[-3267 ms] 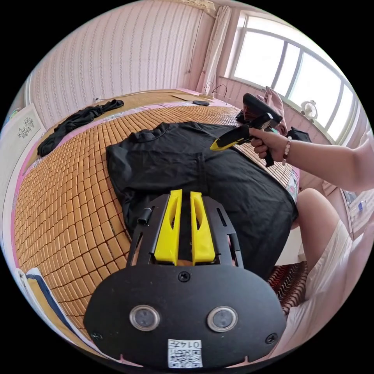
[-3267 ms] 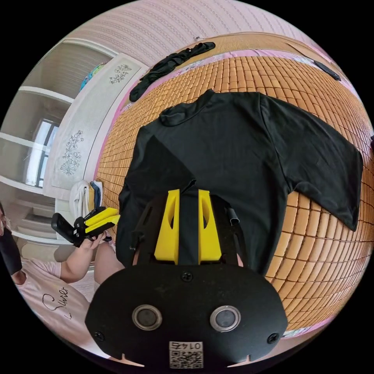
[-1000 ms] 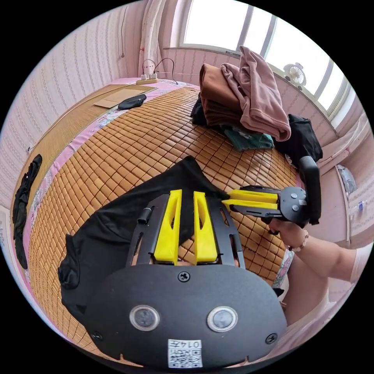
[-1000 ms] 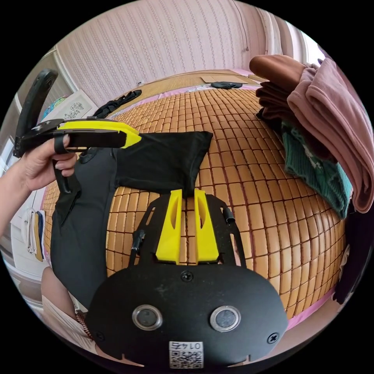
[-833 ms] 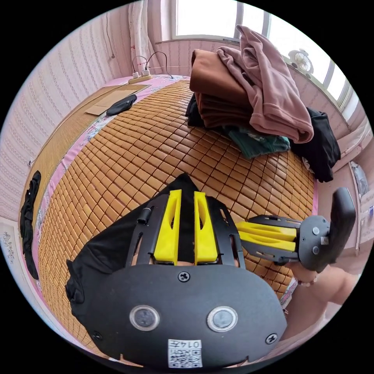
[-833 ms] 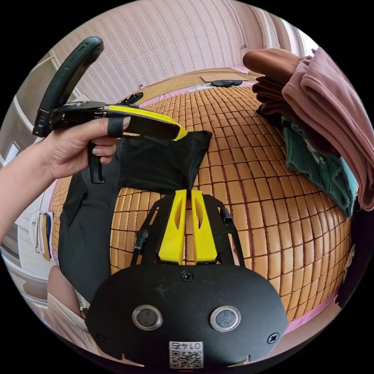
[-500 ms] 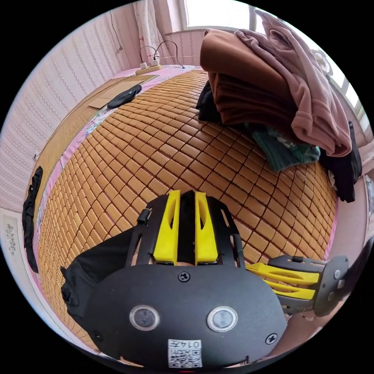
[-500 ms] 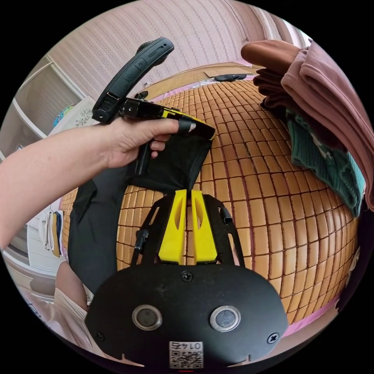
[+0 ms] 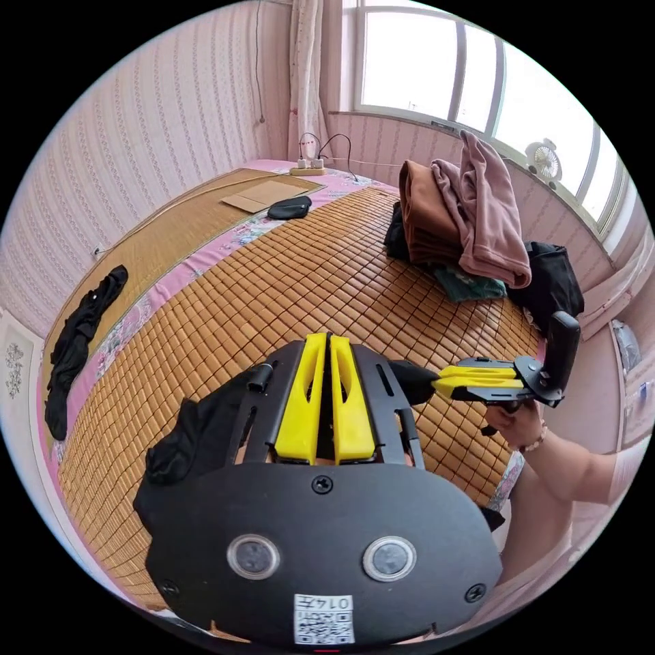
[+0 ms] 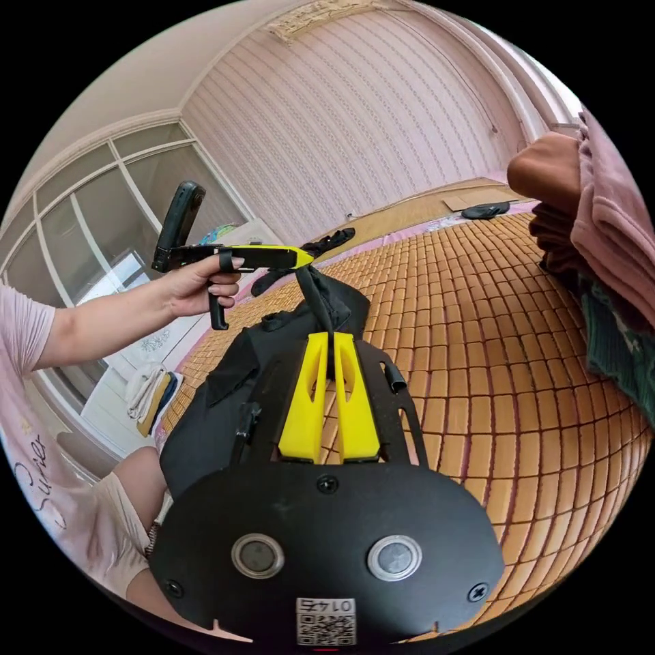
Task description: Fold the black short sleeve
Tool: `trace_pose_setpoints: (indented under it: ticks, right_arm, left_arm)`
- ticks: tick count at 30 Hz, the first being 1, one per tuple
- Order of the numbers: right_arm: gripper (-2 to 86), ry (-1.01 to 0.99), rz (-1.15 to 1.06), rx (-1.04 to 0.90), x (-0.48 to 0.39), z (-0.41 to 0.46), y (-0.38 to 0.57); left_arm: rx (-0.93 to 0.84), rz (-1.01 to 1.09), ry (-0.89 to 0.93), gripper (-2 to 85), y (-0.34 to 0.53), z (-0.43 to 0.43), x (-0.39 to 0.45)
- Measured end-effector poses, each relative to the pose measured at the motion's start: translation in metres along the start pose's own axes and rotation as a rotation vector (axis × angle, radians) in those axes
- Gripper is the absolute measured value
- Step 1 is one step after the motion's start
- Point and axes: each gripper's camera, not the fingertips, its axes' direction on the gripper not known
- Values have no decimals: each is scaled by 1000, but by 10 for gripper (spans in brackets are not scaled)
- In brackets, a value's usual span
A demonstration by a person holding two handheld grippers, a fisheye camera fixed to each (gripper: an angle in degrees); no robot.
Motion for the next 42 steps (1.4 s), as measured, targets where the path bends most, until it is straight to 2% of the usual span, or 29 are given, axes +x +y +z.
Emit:
trace_pose_setpoints:
  ticks: [7,11,15,21,27,33,38,42]
  right_arm:
    - [6,-110,-108,-191,-36,56,4]
    - [6,-152,-201,-236,-56,66,2]
    - [6,-208,-282,-299,-73,79,2]
    - [7,-193,-371,-433,-97,114,6]
    - [6,-147,-534,-591,-124,142,16]
    - [4,-281,-508,-573,-122,142,2]
    - [20,-270,-467,-503,-121,146,-9]
    - [67,-191,-507,-585,-141,172,-8]
  left_arm:
    - [-33,-93,-65,-6,112,-23,-20]
    - [1,-66,-86,-6,141,-35,-22]
    - [-4,-143,-57,-7,171,-43,-30]
    - [-70,-183,-62,-5,207,-23,-38]
    - [-116,-279,26,9,249,-15,-56]
    - [-124,-287,73,50,274,-25,-66]
    - [-135,-231,44,63,267,-22,-63]
    - [-242,-225,-25,54,269,-3,-66]
